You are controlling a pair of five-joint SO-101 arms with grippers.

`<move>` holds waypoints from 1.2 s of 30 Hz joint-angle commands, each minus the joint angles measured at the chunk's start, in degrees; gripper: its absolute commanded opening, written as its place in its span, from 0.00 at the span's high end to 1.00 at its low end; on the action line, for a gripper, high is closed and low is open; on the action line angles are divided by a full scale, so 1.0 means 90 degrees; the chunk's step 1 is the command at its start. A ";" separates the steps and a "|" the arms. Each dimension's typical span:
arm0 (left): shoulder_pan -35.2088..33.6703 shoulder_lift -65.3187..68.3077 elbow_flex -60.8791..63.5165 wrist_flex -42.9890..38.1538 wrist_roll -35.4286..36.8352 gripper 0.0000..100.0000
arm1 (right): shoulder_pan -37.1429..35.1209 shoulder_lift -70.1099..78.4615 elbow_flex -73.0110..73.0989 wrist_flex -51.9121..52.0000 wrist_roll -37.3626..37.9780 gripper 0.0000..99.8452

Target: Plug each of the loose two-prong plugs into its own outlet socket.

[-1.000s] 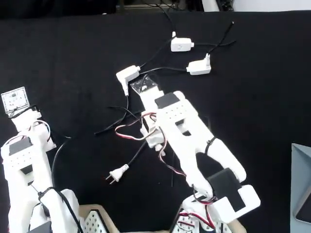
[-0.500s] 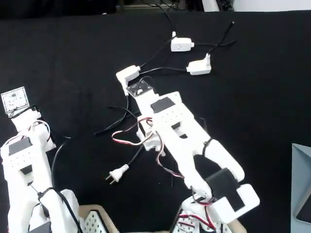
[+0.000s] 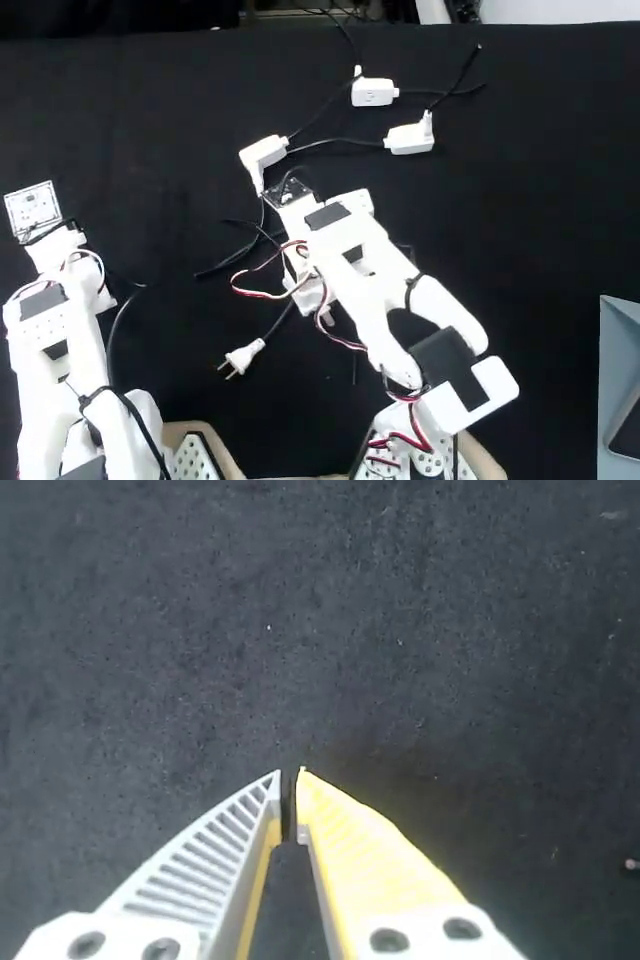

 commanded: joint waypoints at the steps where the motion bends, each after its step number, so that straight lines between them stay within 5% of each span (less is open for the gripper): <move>1: -0.0034 -0.0156 -0.0044 -0.0098 -0.0010 0.96 | 0.0107 -0.0015 -0.0190 -0.0049 -0.0049 0.96; 28: -0.0034 -0.0137 -0.0044 -0.0098 -0.0010 0.96 | 0.0176 0.0474 -0.0366 -0.0254 -0.0029 0.99; 36: 0.0005 -0.0176 -0.0044 -0.0098 -0.0010 0.96 | 0.0137 -0.1275 -0.0571 0.0645 -0.0068 0.99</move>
